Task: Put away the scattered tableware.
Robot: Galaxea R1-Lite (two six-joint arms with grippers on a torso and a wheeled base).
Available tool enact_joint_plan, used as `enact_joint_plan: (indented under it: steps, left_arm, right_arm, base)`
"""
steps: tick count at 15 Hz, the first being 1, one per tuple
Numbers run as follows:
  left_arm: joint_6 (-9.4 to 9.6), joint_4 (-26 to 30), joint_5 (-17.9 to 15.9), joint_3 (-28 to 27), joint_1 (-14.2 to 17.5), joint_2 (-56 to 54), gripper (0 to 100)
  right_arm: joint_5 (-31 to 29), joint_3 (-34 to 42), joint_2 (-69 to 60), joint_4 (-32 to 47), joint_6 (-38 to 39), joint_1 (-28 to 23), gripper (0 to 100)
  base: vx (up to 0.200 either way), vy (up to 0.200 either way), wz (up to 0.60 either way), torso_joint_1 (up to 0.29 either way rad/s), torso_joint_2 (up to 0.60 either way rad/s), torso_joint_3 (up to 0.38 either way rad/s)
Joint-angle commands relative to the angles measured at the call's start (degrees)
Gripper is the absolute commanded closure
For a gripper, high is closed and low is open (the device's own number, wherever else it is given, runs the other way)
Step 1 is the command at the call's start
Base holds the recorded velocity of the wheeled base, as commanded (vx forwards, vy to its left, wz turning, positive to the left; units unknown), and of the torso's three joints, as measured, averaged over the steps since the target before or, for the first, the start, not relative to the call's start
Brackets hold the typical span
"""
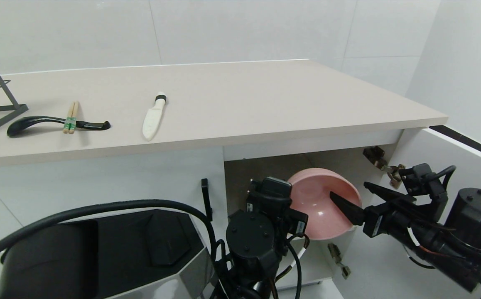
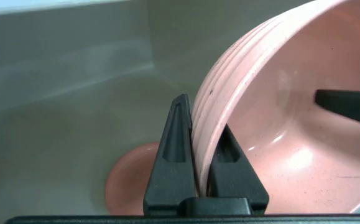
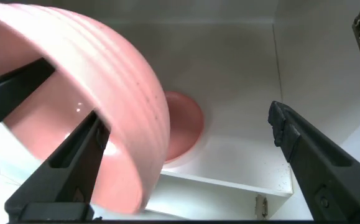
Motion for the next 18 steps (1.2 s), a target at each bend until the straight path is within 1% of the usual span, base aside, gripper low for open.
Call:
enact_joint_plan:
  steps: [1,4,5,7,9,11,12,14,16,18]
  left_arm:
    - [0.08,-0.1,-0.3,-0.1,-0.2,-0.4,100]
    - [-0.01,-0.1,-0.3,-1.0,-0.2,-0.4,100]
    - [-0.01,-0.1,-0.3,-1.3,-0.2,-0.4,100]
    - [-0.01,-0.1,-0.3,-1.7,-0.2,-0.3,100]
    - [-0.01,-0.1,-0.3,-1.7,-0.2,-0.3,100]
    - [-0.01,-0.1,-0.3,-1.7,-0.2,-0.3,100]
    - [-0.01,-0.1,-0.3,-1.7,-0.2,-0.2,0]
    - [0.17,-0.1,-0.8,-1.5,-0.4,-0.2,0]
    - [1.22,-0.1,-1.1,-1.2,-0.4,-0.2,0]
    - [1.05,-0.1,-1.3,-1.2,-0.8,-0.6,0]
  right_arm:
    - [0.0,-0.1,0.5,-0.1,0.0,-0.3,0]
    - [0.0,0.3,0.2,-0.1,0.0,-0.1,0]
    - [0.0,0.3,0.2,-0.1,0.0,0.0,100]
    - [0.0,0.4,-1.4,-0.1,0.0,0.6,100]
    - [0.0,0.6,-1.8,-0.1,0.0,2.9,100]
    - [0.0,0.6,-1.8,-0.1,0.0,3.6,100]
    - [0.0,0.6,-1.8,-0.1,0.0,3.6,100]
    - [0.0,0.5,-1.5,-0.1,0.0,3.5,100]
    - [0.0,0.5,-0.7,-0.1,0.1,3.4,100]
    - [0.0,0.5,0.5,-0.1,0.3,3.0,100]
  base:
    - [0.0,0.0,0.0,0.0,0.0,0.0]
    - [0.0,0.0,0.0,0.0,0.0,0.0]
    - [0.0,0.0,0.0,0.0,0.0,0.0]
    - [0.0,0.0,0.0,0.0,0.0,0.0]
    - [0.0,0.0,0.0,0.0,0.0,0.0]
    - [0.0,0.0,0.0,0.0,0.0,0.0]
    - [0.0,0.0,0.0,0.0,0.0,0.0]
    - [0.0,0.0,0.0,0.0,0.0,0.0]
    - [0.0,0.0,0.0,0.0,0.0,0.0]
    - [0.0,0.0,0.0,0.0,0.0,0.0]
